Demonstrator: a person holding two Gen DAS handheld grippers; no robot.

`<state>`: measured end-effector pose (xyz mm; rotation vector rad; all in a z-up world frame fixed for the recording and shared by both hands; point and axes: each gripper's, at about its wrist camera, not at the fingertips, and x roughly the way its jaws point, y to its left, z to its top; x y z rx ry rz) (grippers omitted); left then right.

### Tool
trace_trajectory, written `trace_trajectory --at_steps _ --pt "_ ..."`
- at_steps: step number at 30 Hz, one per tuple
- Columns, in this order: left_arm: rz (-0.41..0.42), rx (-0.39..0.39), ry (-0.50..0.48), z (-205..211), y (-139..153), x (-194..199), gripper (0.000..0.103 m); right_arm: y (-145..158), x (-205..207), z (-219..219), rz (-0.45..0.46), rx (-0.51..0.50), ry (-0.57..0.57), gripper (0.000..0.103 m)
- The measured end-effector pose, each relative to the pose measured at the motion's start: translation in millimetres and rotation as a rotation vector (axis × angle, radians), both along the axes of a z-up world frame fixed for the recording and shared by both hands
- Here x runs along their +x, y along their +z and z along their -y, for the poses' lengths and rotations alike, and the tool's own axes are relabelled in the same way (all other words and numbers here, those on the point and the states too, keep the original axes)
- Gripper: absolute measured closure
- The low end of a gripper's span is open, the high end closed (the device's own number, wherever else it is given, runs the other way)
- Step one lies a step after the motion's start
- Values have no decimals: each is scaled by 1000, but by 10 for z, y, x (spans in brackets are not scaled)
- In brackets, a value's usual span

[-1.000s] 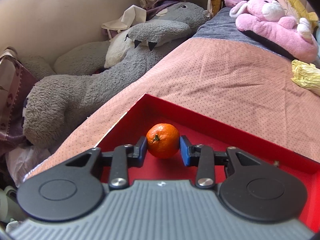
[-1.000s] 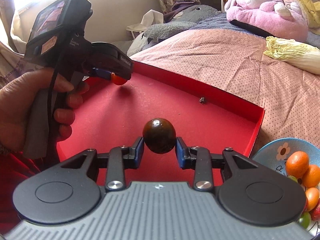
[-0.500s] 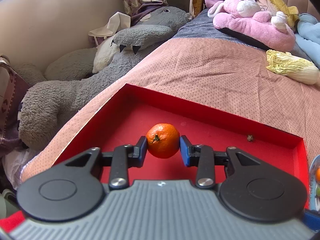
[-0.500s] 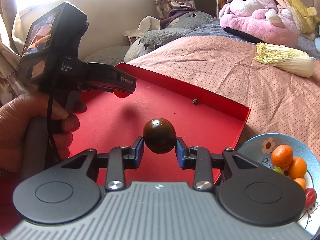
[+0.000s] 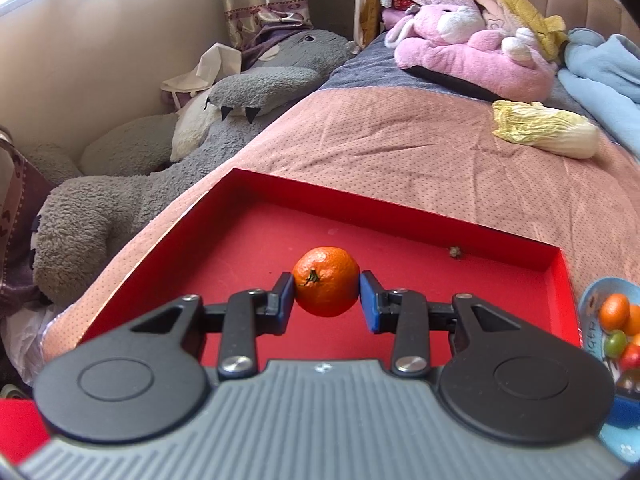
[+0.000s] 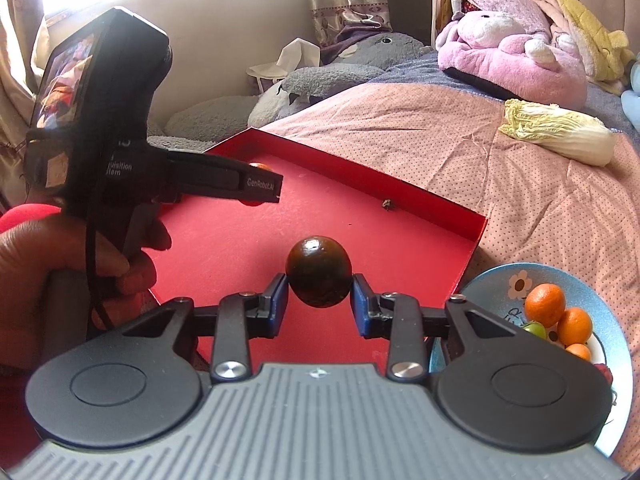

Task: Organize fruits
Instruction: 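Carry the dark tomato to the blue plate with the right gripper while the left carries the mandarin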

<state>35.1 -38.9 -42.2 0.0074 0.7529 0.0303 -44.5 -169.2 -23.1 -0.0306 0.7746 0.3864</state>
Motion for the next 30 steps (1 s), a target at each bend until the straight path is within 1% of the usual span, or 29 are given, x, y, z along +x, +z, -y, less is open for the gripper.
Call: trace_trajectory --at_steps 6,13,16,19,22,26,30 --pt "20 -7 -62 162 20 -161 64 78 -147 116 30 12 -19 64" --pt "56 -46 -169 452 80 -329 64 78 -294 414 37 29 -63 64" --pt "54 -78 -209 599 92 -360 64 62 -365 549 37 33 -86 64" --pt "49 -91 -254 767 87 -407 64 40 -456 709 36 30 -110 64" --pt "40 -105 -308 938 76 -455 64 6 -577 928 39 25 -156 64" --pt "49 -124 -389 1155 76 -514 64 -82 -698 1302 24 13 -244 64" --pt "36 -161 -474 1356 33 -534 64 -156 -701 1593 1 -14 -320 64"
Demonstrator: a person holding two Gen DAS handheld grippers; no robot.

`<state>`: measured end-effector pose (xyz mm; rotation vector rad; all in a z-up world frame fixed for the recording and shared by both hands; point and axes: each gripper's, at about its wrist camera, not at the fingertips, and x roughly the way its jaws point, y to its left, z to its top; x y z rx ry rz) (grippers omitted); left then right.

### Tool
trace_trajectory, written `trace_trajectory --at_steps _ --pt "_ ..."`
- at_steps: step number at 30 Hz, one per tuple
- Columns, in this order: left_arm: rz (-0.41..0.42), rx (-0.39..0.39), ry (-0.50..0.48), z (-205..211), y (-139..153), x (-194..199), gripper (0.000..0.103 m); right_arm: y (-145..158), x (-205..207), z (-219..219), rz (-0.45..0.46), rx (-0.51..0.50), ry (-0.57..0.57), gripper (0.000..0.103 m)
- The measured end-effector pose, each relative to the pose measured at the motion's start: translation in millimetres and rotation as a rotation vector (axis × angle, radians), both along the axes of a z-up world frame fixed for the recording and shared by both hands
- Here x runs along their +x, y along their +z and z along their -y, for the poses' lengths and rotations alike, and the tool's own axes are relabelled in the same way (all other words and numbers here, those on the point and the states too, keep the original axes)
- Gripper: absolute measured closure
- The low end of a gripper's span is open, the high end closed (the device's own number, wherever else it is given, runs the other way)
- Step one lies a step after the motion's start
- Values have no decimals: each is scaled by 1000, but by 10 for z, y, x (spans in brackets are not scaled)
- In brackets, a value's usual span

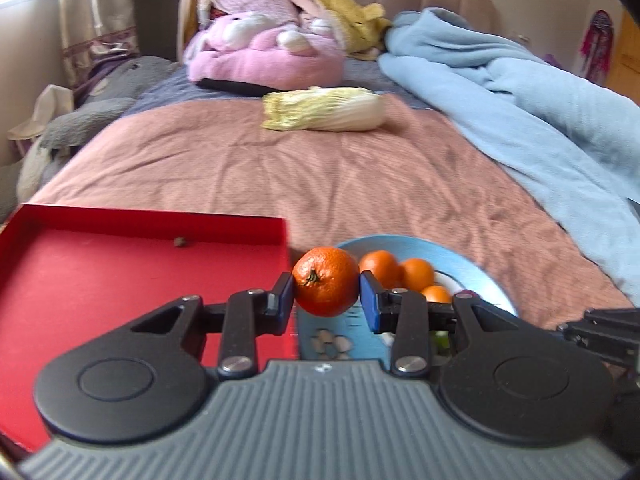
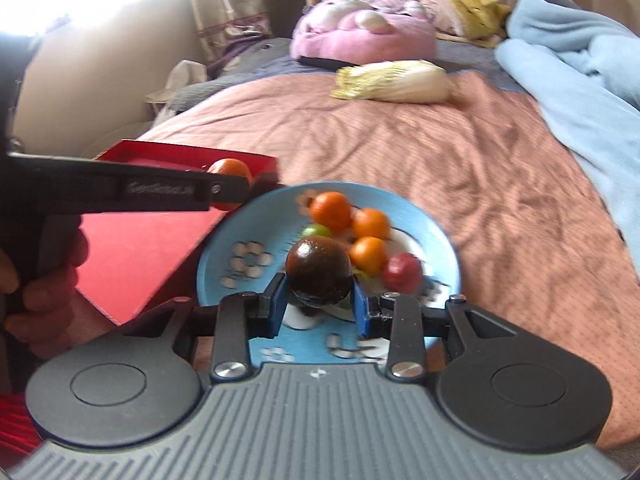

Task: Organize fruits
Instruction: 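Carry the dark tomato to the blue plate with the right gripper while the left carries the mandarin, then open the right gripper on the plate while the left lowers the mandarin onto it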

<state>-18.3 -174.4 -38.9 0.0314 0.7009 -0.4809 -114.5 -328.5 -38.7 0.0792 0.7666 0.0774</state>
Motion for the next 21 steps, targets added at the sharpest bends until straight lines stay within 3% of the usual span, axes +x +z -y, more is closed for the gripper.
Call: trace_trajectory --at_steps 6,14,21 --pt "6 43 -100 200 -196 -137 64 -107 129 210 -21 -21 -60 63" --pt "-17 43 -79 149 -298 5 64 -231 273 126 -60 -41 -71 63" --pt "-18 26 -116 163 -292 1 62 -205 386 56 -72 -68 -76 61"
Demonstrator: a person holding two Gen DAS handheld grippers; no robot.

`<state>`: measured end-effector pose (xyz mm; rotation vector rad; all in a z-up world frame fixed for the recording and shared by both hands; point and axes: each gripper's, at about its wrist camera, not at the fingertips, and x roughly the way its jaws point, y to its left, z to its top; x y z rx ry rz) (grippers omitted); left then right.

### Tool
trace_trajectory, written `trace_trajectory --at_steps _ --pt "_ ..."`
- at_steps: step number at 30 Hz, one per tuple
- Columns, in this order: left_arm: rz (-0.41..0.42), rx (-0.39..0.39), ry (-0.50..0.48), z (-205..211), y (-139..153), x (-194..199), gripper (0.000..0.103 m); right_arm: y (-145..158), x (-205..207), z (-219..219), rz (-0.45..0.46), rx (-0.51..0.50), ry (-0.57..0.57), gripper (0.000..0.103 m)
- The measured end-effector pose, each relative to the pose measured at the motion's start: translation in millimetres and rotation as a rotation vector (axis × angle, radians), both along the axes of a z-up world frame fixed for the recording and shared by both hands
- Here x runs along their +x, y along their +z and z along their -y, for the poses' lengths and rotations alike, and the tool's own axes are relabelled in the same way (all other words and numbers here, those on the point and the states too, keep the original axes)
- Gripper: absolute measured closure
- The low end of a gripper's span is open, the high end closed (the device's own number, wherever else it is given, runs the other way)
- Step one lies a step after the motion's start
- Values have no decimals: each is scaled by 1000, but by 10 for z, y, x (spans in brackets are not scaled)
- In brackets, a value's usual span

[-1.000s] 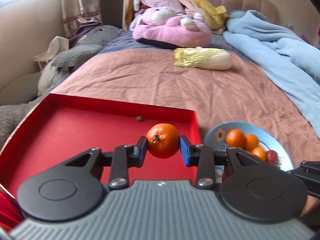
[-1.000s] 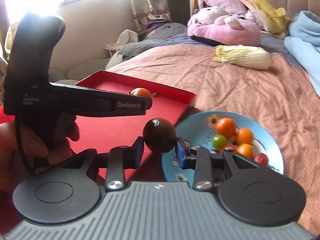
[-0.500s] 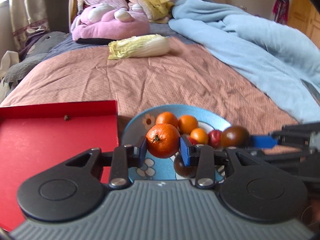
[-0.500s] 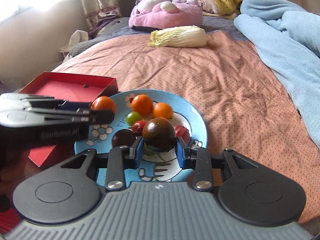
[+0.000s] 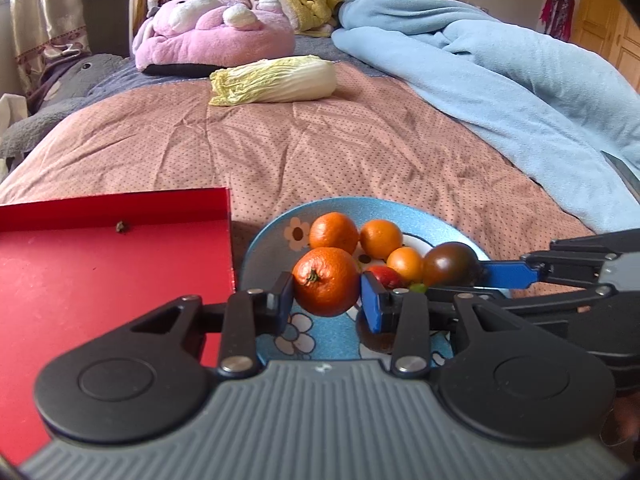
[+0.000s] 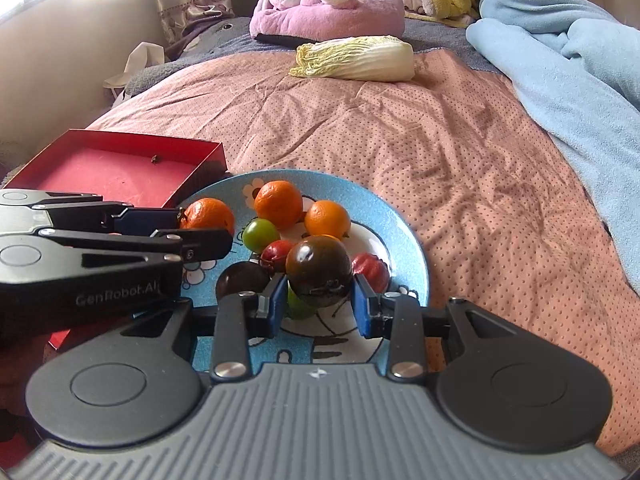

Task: Organize fruits
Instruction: 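Open the right gripper on the plate while the left lowers the mandarin onto it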

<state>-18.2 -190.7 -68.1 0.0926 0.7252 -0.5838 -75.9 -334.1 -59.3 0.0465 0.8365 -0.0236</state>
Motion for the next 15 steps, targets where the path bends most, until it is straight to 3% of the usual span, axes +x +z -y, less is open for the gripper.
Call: trace_trajectory --at_steps 5,7,10,12,15 --pt "-16 -8 20 -54 4 18 63 23 -7 -38 -16 -4 2 47" --pt "-19 -10 23 -71 15 19 63 46 -31 -66 -10 -12 11 30" --pt "-17 -19 3 -84 38 -21 62 83 -69 -136 -15 -23 42 29" --pt "11 -19 -19 -81 73 -82 54 99 -95 -171 -20 -30 59 28" --pt "35 -13 -50 -74 106 -154 53 121 -135 -217 -28 -33 75 27"
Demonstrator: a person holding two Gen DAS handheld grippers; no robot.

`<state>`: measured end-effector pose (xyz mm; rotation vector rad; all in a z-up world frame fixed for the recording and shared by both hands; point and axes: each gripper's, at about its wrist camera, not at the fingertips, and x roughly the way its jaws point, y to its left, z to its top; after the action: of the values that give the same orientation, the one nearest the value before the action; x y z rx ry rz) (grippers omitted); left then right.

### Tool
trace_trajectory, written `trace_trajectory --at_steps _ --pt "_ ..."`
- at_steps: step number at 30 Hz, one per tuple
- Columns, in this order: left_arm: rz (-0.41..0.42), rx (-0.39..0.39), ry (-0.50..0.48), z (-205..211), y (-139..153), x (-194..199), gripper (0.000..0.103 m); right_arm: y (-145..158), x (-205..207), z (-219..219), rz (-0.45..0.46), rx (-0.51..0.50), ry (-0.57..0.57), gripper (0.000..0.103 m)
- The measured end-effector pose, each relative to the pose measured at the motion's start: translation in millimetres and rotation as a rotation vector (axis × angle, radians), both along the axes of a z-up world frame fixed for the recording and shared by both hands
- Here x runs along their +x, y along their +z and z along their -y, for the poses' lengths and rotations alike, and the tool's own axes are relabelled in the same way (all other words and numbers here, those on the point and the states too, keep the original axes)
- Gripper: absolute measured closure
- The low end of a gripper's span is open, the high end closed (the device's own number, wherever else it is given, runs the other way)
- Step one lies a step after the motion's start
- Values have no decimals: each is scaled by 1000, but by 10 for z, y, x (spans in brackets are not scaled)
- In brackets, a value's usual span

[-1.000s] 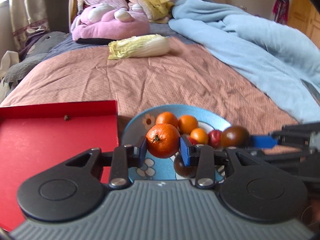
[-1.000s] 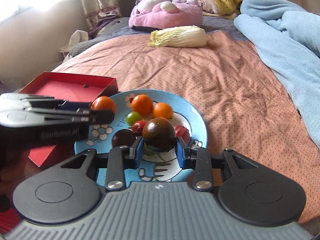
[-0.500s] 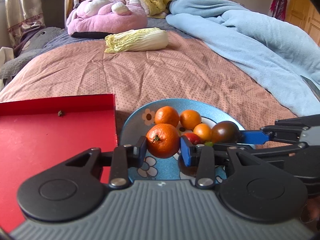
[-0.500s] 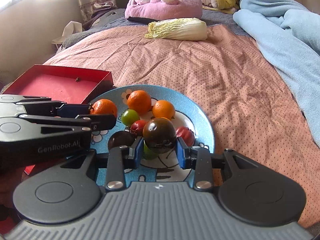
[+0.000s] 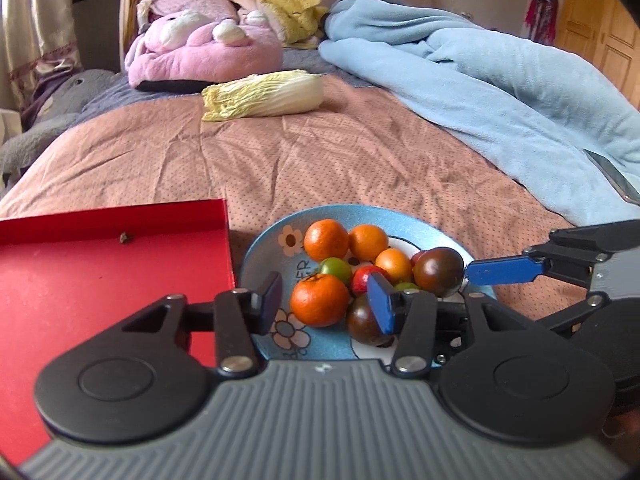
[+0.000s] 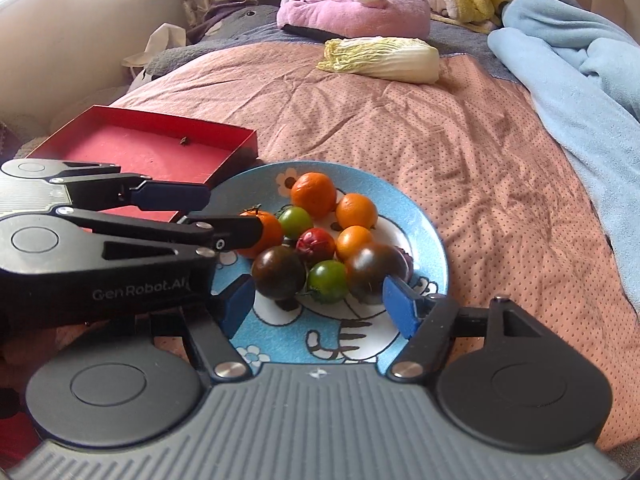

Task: Organize fruits
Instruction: 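Open the right gripper on the plate while the left lowers the mandarin onto it, then open the left gripper and lift both grippers away from the plate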

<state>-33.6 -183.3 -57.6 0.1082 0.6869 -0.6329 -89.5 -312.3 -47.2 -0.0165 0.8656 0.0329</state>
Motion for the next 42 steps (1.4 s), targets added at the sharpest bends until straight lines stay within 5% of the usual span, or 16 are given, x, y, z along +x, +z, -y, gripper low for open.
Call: trace_trajectory --at_steps 5,9,17,28,42 --pt "-8 11 -27 -8 21 -51 51 14 -64 -46 -13 -7 21 25" --pt "46 17 -20 -32 81 -140 18 3 -107 -68 -26 -15 37 22" --pt "114 43 -34 -26 160 -255 18 17 -141 -94 -45 -18 53 20" --pt "75 42 77 -177 245 -237 18 69 -287 -124 -65 -22 74 13" --pt "18 41 91 -307 323 -496 18 193 -569 -109 -85 51 33 5"
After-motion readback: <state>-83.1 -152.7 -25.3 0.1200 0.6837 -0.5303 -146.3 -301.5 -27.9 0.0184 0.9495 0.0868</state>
